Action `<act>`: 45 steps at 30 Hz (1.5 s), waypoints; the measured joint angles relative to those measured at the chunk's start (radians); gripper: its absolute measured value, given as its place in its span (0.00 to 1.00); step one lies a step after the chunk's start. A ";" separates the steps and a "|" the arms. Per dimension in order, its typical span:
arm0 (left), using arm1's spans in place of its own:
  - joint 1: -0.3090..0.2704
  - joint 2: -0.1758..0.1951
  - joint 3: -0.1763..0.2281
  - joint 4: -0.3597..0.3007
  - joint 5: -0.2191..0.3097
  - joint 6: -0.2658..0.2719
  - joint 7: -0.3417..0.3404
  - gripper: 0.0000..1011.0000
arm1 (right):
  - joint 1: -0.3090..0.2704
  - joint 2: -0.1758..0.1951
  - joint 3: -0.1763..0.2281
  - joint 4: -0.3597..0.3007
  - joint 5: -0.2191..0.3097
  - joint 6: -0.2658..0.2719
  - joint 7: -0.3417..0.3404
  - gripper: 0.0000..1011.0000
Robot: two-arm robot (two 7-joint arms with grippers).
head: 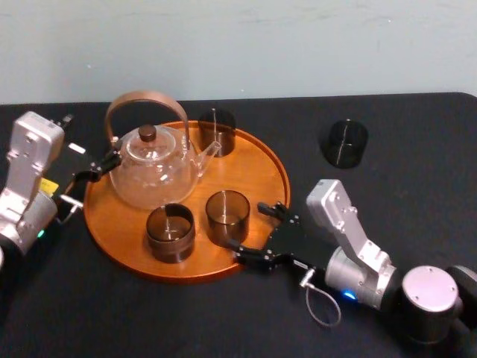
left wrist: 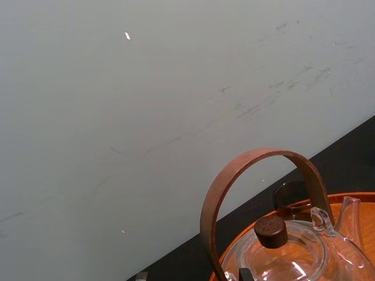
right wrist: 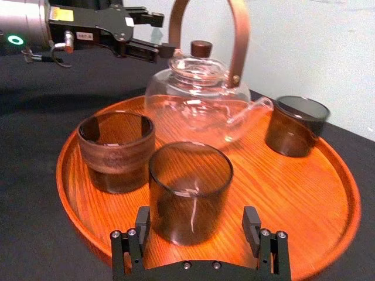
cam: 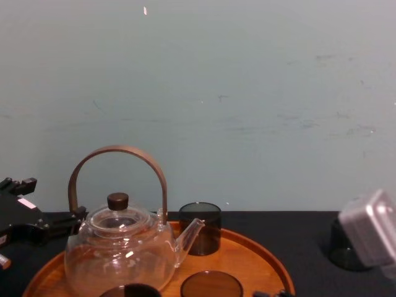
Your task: Pick up the glass from the table and place it on the tray.
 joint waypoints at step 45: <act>0.000 0.000 0.000 0.000 0.000 0.000 0.000 1.00 | -0.072 0.043 0.282 0.000 0.013 0.016 -0.149 0.99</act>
